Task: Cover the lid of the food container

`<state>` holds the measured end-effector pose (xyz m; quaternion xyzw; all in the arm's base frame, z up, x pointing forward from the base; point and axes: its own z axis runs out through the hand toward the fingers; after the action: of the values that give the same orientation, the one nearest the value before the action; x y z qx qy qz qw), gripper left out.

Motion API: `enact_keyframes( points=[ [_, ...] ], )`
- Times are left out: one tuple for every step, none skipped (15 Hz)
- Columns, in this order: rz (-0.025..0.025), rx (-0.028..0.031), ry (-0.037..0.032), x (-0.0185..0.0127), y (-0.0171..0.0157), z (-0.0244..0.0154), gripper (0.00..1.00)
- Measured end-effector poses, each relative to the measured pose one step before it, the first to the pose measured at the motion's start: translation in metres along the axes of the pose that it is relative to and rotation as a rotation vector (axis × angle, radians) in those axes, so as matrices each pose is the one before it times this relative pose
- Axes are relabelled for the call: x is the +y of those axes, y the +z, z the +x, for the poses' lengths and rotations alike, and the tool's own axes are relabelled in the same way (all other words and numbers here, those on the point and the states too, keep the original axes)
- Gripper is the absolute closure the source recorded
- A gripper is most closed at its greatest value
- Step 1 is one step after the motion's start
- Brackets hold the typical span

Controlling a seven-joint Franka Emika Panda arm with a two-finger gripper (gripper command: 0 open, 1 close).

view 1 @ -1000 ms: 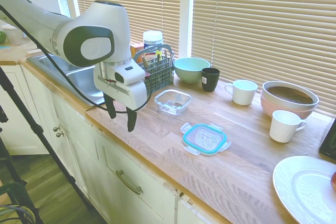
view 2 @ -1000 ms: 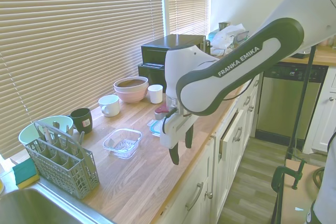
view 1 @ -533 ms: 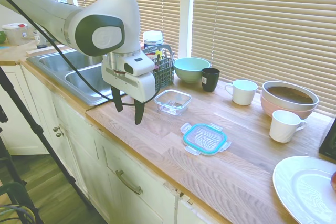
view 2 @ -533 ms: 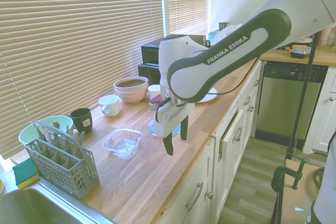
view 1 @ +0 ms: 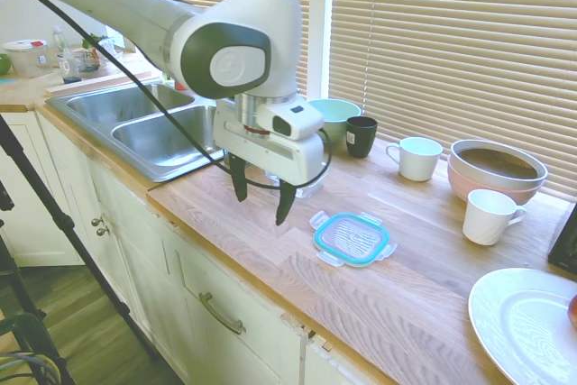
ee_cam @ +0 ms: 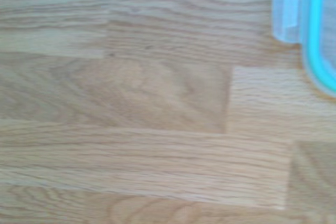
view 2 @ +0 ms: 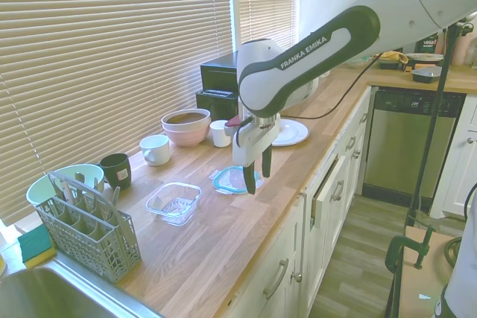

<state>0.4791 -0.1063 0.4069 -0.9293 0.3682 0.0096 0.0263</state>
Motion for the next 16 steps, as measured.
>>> enact_keyframes(
  points=[
    [0.00202, -0.00710, -0.01821, 0.00670, -0.00242, 0.01374, 0.00],
    [0.00194, -0.00721, -0.01880, 0.00445, -0.00028, 0.01255, 0.00],
    [0.00177, -0.00345, -0.01596, 0.00238, 0.00110, 0.01186, 0.00],
    [-0.00251, -0.00124, -0.01350, 0.00200, 0.00175, 0.01088, 0.00],
    [0.00028, -0.00155, -0.01883, 0.00247, 0.00228, 0.00981, 0.00],
    [0.00676, -0.00375, -0.01716, 0.00426, 0.00312, 0.00975, 0.00],
    [0.00956, -0.00288, -0.01178, 0.00677, 0.00229, 0.01019, 0.00],
    [0.01115, -0.00242, -0.01111, 0.00807, 0.00157, 0.01029, 0.00],
    [0.01181, 0.00060, -0.00979, 0.00763, 0.00082, 0.01071, 0.00],
    [0.00440, -0.00005, -0.00587, 0.00723, 0.00021, 0.01056, 0.00],
    [0.00080, -0.00108, -0.00592, 0.00583, -0.00083, 0.01074, 0.00],
    [0.00074, -0.00350, -0.00523, 0.00449, -0.00027, 0.01009, 0.00],
    [0.00680, -0.00329, -0.00807, 0.00380, -0.00032, 0.01027, 0.00],
    [0.01141, -0.01162, -0.00880, 0.00403, 0.00140, 0.01014, 0.00],
    [0.01734, -0.01780, -0.01208, 0.00414, 0.00121, 0.00882, 0.00],
    [0.01454, -0.01664, -0.00974, 0.00547, -0.00063, 0.00795, 0.00]
  ],
)
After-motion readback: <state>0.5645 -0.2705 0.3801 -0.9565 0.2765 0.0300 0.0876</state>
